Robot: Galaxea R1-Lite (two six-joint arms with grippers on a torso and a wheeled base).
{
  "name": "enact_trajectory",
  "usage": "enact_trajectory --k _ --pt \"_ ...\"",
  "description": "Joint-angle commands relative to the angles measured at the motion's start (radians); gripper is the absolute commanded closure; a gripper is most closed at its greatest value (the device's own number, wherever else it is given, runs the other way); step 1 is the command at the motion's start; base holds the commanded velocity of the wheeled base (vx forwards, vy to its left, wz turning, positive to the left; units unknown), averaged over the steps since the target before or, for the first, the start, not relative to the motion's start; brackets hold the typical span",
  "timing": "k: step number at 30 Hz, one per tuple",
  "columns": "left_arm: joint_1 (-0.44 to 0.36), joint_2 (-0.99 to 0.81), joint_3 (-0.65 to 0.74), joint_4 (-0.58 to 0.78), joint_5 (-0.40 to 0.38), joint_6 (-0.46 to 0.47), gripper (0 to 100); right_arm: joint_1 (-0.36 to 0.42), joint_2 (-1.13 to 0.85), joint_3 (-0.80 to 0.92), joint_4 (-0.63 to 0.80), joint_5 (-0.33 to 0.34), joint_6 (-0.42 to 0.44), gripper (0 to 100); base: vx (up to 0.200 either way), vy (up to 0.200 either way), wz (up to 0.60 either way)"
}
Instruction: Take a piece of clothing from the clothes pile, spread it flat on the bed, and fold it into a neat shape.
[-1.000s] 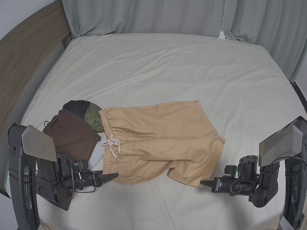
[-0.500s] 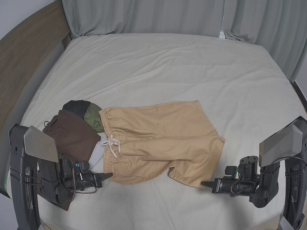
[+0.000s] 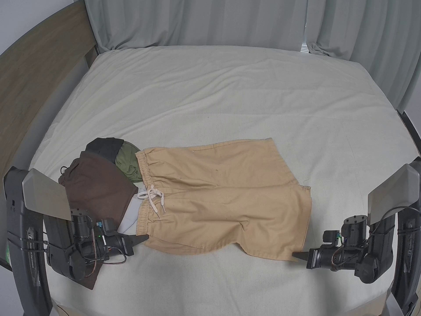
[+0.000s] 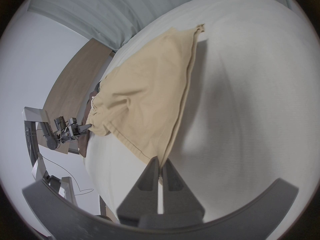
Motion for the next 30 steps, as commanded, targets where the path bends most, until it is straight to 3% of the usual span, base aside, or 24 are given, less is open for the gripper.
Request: enact_trajectory --k 1,6,15,30 --pt "0.021 -0.021 0.006 0.000 0.000 -0.001 100 -0.046 -0.011 0.023 0.001 0.003 -0.013 100 0.000 0.000 0.00" --pt "0.037 -0.023 0.014 0.000 -0.002 -0.001 100 -0.064 -0.011 0.050 0.001 0.003 -0.018 100 0.000 0.000 0.00" --pt "0.035 -0.030 0.104 0.000 -0.007 0.004 100 -0.080 0.000 0.125 0.001 0.006 -0.107 100 0.000 0.000 0.00" --pt "0.035 -0.012 0.121 0.000 -0.007 0.040 100 -0.077 0.004 0.124 0.001 0.011 -0.107 100 0.000 0.000 0.00"
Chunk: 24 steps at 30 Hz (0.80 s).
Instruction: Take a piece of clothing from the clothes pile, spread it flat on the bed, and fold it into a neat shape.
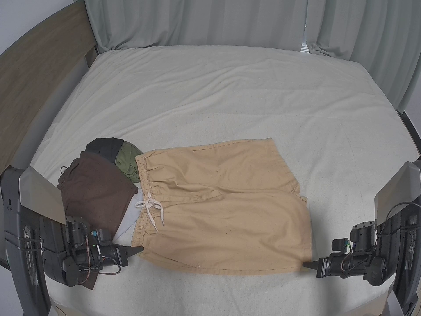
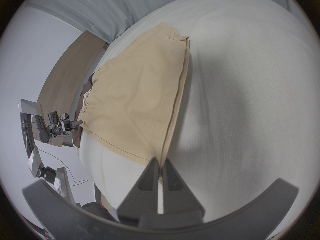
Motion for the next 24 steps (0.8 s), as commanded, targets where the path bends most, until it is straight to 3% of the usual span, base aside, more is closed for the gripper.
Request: enact_trajectory --k 1,4,5,7,8,24 --pt "0.002 0.005 -0.004 0.001 0.000 0.000 100 -0.001 0.002 0.005 -0.002 0.004 0.001 100 0.000 0.000 0.00" --pt "-0.002 0.007 -0.003 -0.001 0.000 0.004 100 -0.001 0.004 0.002 -0.002 0.006 0.001 100 0.000 0.000 0.00" --pt "-0.002 0.007 -0.003 -0.001 0.000 0.009 100 -0.001 0.005 0.002 -0.002 0.006 0.001 0 0.000 0.000 0.00" --pt "-0.003 0.007 -0.001 -0.001 -0.002 0.011 100 -0.001 0.005 0.001 -0.002 0.006 -0.002 0 0.000 0.000 0.00" --pt "-0.003 0.005 0.002 -0.001 -0.002 0.020 0 -0.001 0.004 0.001 -0.002 0.006 -0.002 0 0.000 0.000 0.00" --pt "-0.006 0.008 -0.015 -0.001 -0.008 0.024 0 0.008 0.002 -0.005 -0.003 0.017 -0.002 0 0.000 0.000 0.00"
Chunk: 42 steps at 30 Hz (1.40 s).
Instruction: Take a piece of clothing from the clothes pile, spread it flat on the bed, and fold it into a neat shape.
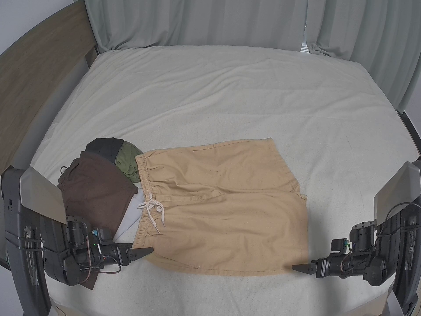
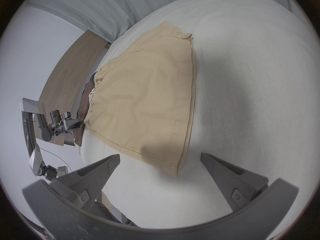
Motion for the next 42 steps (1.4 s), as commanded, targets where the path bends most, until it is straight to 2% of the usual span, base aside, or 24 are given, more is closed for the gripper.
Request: enact_trajectory --k 1,7,8,15,20,37,38,42 --pt "-0.002 0.005 0.000 -0.001 0.000 -0.002 0 0.002 0.001 -0.003 -0.002 0.001 0.000 0 0.000 0.000 0.00" --pt "-0.007 0.011 0.019 -0.001 0.000 0.001 0 0.002 0.001 -0.005 0.000 0.001 0.000 0 0.000 0.000 0.00" --pt "-0.007 0.017 0.013 -0.001 0.000 0.001 100 0.002 0.001 -0.006 -0.002 0.001 0.000 0 0.000 0.000 0.00" --pt "-0.004 0.031 -0.001 -0.001 0.000 0.001 100 0.002 0.003 -0.015 0.000 0.001 0.000 0 0.000 0.000 0.00" --pt "-0.005 0.033 -0.006 -0.001 0.000 0.002 100 0.014 -0.003 -0.018 -0.002 0.050 0.003 0 0.000 0.000 0.00" --pt "-0.005 0.040 -0.012 -0.001 0.000 0.010 100 0.025 0.011 -0.038 -0.002 0.065 0.002 0 0.000 0.000 0.00" --pt "-0.005 0.040 -0.012 -0.001 0.000 0.010 100 0.025 0.012 -0.040 -0.002 0.065 0.002 100 0.000 0.000 0.00" --pt "-0.005 0.040 -0.015 -0.001 0.000 0.010 100 0.022 0.023 -0.047 -0.002 0.065 0.002 100 0.000 0.000 0.00"
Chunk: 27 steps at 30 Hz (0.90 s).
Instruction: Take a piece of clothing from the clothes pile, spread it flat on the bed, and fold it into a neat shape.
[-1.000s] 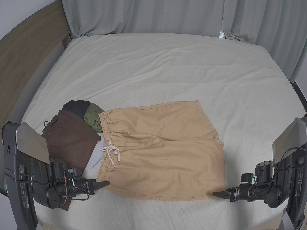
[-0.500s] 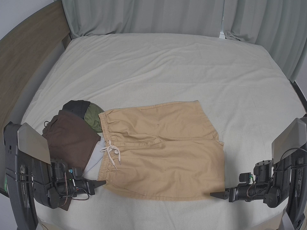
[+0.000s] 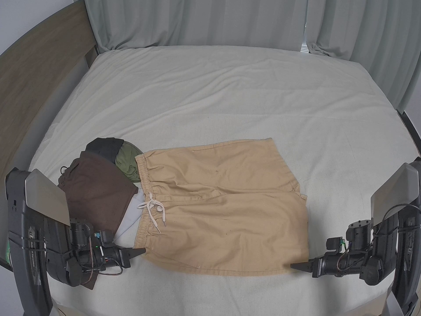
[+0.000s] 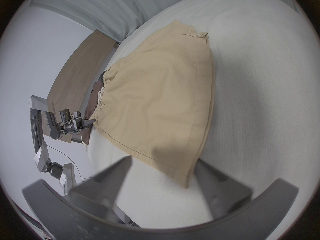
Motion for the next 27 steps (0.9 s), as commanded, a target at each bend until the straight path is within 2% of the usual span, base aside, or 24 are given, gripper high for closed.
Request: enact_trajectory --k 1,12,17,27 --pt "0.000 0.002 -0.003 -0.001 0.000 0.000 100 -0.002 0.013 -0.006 -0.001 0.001 0.000 100 0.000 0.000 0.00" --pt "0.000 -0.008 0.011 -0.001 -0.006 -0.003 100 -0.001 0.028 0.003 0.001 -0.002 0.003 100 0.000 0.000 0.00" --pt "0.012 -0.046 0.068 0.001 -0.085 -0.005 100 0.002 0.005 0.052 0.001 0.001 -0.001 100 0.000 0.000 0.00" --pt "0.017 -0.058 0.106 0.005 -0.086 0.024 100 0.004 -0.010 0.061 0.006 0.016 -0.014 100 0.000 0.000 0.00"
